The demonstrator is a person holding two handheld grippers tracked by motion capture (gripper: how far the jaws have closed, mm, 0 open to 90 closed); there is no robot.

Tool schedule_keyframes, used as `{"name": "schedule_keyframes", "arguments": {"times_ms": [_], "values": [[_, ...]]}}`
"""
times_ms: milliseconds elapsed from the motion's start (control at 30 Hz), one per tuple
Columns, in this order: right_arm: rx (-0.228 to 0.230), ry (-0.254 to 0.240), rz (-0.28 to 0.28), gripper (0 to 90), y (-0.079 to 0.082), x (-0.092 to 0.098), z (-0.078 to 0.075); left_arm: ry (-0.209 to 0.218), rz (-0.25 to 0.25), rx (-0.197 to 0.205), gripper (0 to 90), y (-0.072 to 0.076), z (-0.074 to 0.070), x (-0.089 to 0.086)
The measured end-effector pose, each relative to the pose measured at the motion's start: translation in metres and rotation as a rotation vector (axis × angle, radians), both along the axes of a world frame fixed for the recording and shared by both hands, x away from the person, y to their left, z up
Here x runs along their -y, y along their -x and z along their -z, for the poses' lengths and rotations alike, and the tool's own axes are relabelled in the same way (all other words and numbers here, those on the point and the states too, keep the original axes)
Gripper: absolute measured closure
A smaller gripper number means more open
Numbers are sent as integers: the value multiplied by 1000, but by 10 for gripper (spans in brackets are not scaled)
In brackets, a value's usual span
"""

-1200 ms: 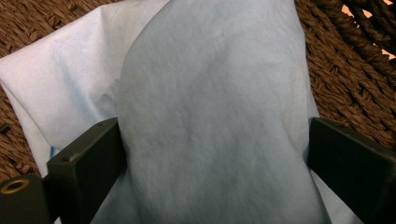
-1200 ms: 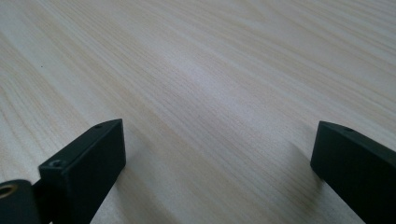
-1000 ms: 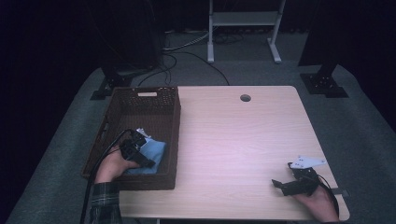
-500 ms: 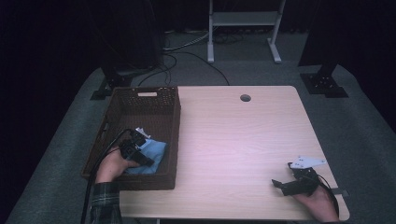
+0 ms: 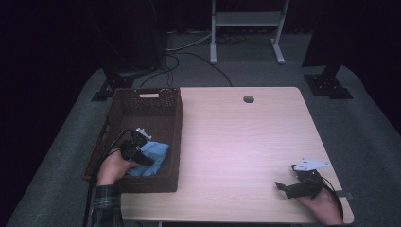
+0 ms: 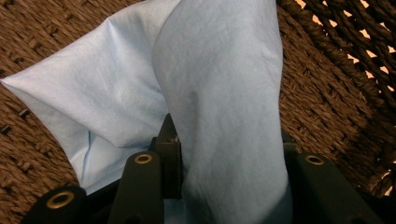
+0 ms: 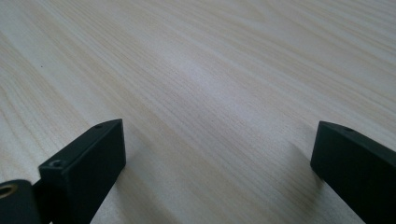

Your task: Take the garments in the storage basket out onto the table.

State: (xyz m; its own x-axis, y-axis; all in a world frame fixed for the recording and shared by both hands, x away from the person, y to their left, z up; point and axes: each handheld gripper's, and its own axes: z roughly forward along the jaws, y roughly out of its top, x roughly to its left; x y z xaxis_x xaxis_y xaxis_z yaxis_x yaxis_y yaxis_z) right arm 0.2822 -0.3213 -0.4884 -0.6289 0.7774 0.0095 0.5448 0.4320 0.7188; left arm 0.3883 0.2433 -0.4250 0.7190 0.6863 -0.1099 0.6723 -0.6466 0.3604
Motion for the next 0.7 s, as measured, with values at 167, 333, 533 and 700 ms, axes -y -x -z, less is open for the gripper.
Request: {"name": "schedule_keyframes", "arguments": {"times_ms": [167,333,533,700], "values": [[0,0,0,21,0,0,0,24,-22,17,602,-1,-3,-2],[0,-1,0,22,0,0,0,54,-41,30,605,-1,-6,-5],[0,0,0,22,0,0,0,108,-66,48,607,-2,-11,-10],[0,0,0,21,0,0,0,149,-79,69,610,-1,-14,-12]]}}
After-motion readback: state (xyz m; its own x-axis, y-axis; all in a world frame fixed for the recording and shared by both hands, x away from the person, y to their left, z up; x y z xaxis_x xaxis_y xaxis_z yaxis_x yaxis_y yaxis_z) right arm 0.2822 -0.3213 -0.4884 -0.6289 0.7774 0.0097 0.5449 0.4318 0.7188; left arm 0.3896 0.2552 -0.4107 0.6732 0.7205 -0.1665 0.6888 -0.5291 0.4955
